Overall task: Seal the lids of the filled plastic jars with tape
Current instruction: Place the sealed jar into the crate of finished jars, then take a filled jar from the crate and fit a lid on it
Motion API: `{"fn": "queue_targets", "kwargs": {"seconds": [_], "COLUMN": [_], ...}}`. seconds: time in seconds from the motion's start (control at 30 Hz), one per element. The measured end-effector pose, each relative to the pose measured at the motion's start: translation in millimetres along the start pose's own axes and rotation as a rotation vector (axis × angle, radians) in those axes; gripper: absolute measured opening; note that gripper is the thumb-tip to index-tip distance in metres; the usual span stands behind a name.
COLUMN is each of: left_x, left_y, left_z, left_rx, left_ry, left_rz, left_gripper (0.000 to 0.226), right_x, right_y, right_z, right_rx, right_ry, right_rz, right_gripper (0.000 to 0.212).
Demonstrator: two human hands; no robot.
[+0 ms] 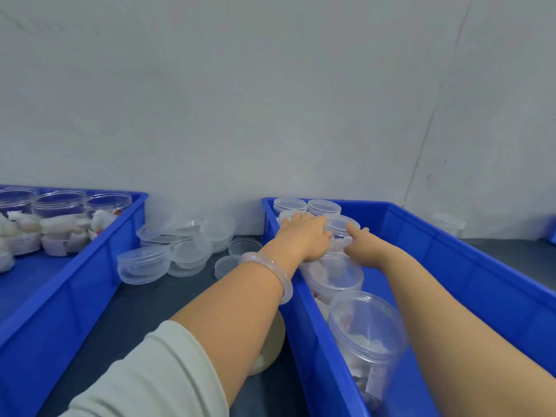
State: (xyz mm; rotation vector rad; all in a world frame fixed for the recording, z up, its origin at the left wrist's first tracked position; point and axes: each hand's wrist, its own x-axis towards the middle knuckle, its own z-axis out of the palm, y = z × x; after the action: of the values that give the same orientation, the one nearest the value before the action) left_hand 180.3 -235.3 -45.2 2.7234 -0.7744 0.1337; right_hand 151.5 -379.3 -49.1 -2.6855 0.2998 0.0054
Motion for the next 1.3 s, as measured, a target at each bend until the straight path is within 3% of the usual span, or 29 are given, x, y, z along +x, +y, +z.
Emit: {"fn": "queue_targets", "kwargs": {"seconds": [0.07, 0.2, 0.4, 0.53, 0.77, 0.9, 0.97, 1.1, 1.3], "left_x": [-10.5, -45.1, -119.5, -177.1, -239.7, -256.9, -260.8, -260.5, -263.4], "left_y": [-12.0, -50.8, -139.0, -198.7, -264.4, -281.9, -287.0, -290.6, -286.0], "left_z": [-10.1, -39.6, -81.2, -98.7, -121.0, -119.6, -118.6, -122.5, -126.5], "left_rx": [0.016, 0.093, 0.188, 0.268, 0.268, 0.297, 0.368, 0.638, 0.617], "left_ry": [0.015, 0.068, 0.074, 0.059, 0.033, -0.066, -0.101, -0.029, 0.023], "left_rz": [-0.019, -0.136, -0.371, -0.533, -0.778, -1.051, -1.1, -0.982, -0.951], "left_gripper": [0.053, 0.065, 0.066, 0.069, 0.068, 0.069, 0.064, 0.042, 0.026], "right_x": [-2.7, -20.4, -53.5, -83.9, -105.5, -116.8, -119.4, -119.6, -118.9], "right_y": [-14.6, -72.7, -208.5, -283.6, -354.1, -371.5, -374.6, -370.4, -364.3], "right_z": [-10.1, -14.8, 45.5, 97.0, 145.5, 164.0, 171.1, 175.9, 177.2], "right_rx": [-0.127, -0.157, -0.154, -0.144, -0.088, -0.105, -0.088, -0.084, -0.056], "right_ry": [0.029, 0.038, -0.068, -0.155, -0.259, -0.258, -0.327, -0.383, -0.363], "right_rz": [-0.026, -0.214, -0.535, -0.689, -0.79, -0.861, -0.874, -0.821, -0.802], "right_gripper": [0.049, 0.057, 0.068, 0.054, 0.034, 0.006, 0.013, 0.054, 0.06]}}
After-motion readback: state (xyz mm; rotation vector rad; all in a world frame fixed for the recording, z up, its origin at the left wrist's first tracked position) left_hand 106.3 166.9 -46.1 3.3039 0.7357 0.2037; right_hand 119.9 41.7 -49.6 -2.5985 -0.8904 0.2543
